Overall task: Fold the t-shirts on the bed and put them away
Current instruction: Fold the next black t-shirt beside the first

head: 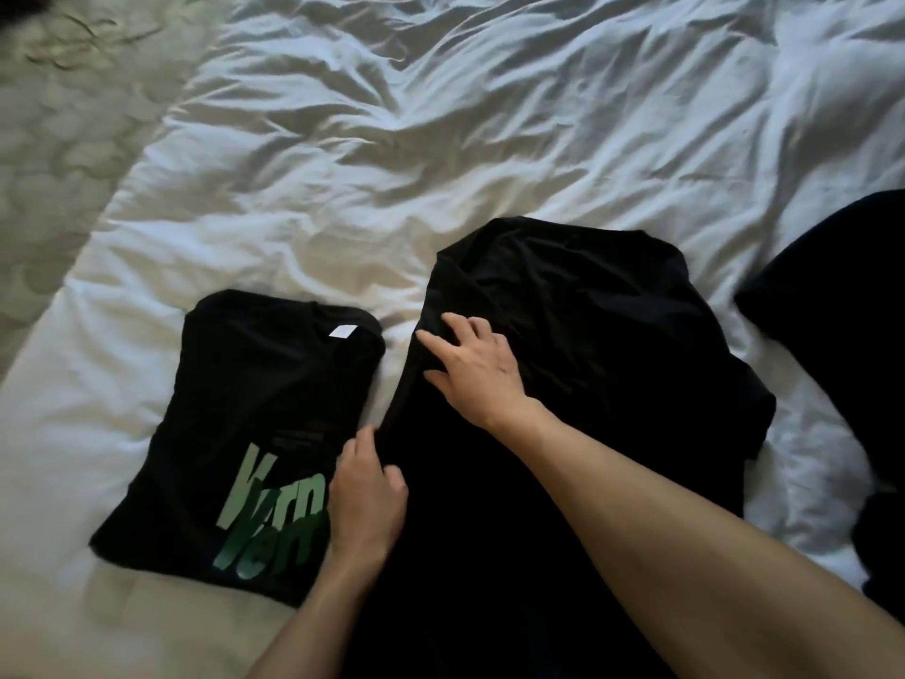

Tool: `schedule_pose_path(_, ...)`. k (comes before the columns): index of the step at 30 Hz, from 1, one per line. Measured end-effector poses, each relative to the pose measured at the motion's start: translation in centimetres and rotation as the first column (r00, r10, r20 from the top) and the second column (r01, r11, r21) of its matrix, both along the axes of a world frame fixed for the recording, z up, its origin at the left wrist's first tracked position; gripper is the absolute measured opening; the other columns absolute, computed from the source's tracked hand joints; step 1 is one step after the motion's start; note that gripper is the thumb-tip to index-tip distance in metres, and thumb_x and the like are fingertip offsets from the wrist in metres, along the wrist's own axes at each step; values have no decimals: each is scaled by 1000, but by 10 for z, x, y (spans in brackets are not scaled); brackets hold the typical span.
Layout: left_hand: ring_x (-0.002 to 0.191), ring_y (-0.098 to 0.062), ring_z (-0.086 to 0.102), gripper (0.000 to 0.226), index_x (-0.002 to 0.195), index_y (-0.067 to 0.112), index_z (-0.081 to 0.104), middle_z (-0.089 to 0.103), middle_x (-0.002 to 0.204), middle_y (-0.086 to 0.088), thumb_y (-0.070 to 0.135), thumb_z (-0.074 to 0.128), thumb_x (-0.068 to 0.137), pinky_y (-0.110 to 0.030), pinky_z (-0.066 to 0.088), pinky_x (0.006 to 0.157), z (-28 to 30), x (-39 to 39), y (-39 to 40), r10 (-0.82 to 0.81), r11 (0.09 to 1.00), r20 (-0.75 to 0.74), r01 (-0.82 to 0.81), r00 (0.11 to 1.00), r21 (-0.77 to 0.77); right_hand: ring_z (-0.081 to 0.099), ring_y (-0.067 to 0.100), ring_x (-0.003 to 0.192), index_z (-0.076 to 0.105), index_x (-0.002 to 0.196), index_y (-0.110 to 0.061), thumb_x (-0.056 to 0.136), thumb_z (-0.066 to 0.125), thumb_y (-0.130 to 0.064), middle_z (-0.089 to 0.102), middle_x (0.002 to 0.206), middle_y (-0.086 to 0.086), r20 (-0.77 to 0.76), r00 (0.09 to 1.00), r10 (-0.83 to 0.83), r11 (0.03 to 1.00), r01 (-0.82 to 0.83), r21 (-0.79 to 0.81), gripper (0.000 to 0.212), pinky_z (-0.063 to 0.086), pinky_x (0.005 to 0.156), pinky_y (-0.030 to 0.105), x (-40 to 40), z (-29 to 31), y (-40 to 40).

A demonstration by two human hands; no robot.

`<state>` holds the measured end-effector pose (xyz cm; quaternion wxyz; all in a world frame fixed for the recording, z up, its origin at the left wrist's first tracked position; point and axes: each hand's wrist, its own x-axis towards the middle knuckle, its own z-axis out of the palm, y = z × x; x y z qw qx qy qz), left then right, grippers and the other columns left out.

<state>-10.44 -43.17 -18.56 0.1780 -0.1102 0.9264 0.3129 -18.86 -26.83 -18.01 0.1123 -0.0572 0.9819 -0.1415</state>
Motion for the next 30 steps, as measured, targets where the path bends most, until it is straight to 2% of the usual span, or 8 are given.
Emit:
schedule_pose_path(5,74,-25,61,37,127,6,54,65,94,-13,1,49,90,-46,56,76,0,10,-8,91,990,119,-103,989,100,26,23,146,36,150,-19,100,52,-25,28,160,5,62,998,-2,991,10,-137,52,30,113,37,-15,-6,-5)
schedule_pose_path(7,53,-8,52,36,127,8,54,63,88,-11,-2,46,93,-25,48,49,6,10,-11,65,976,203,-104,977,191,31,24,144,36,150,-18,99,55,-23,28,160,5,40,999,-27,984,34,-177,54,34,112,38,-21,-4,-3)
schedule_pose_path(9,45,-6,50,38,127,7,53,59,81,-6,-6,45,93,-17,40,43,12,13,-17,40,969,216,-91,976,231,30,23,144,32,152,-19,100,53,-25,24,162,4,44,999,-22,987,29,-160,57,34,111,37,-26,-4,-2)
schedule_pose_path(14,96,-18,58,72,152,20,25,48,134,-3,-2,49,88,-35,55,84,9,16,-20,-32,989,125,14,992,148,20,26,149,20,156,-15,103,47,-25,8,165,5,184,982,48,982,-13,-189,60,31,112,37,-34,-8,-8)
schedule_pose_path(18,83,-11,49,84,157,22,10,36,123,6,2,50,86,-20,39,62,3,22,-14,-200,979,39,199,979,44,9,27,151,16,155,-10,103,46,-23,3,165,10,231,971,58,976,-6,-219,61,25,117,38,-45,-9,-17)
schedule_pose_path(22,113,-15,44,84,157,18,7,29,145,1,7,51,87,-23,46,76,0,41,-23,-261,961,60,265,963,-72,11,31,150,22,154,-12,101,50,-29,13,162,15,153,988,2,987,22,-161,62,21,118,40,-30,-8,-23)
schedule_pose_path(25,118,-16,43,81,157,16,13,32,145,-1,9,53,86,-25,50,81,2,60,-30,-266,955,15,266,964,-131,30,32,139,38,145,-14,99,51,-40,34,150,15,-35,997,-65,996,67,63,55,30,110,40,-1,-10,-33)
schedule_pose_path(30,100,-19,53,81,152,12,32,47,132,-5,7,64,77,-23,47,67,3,85,-42,-259,959,-80,245,963,-145,31,35,142,40,146,-9,98,48,-43,35,152,21,-81,990,-111,989,118,88,60,27,114,46,56,-25,-66)
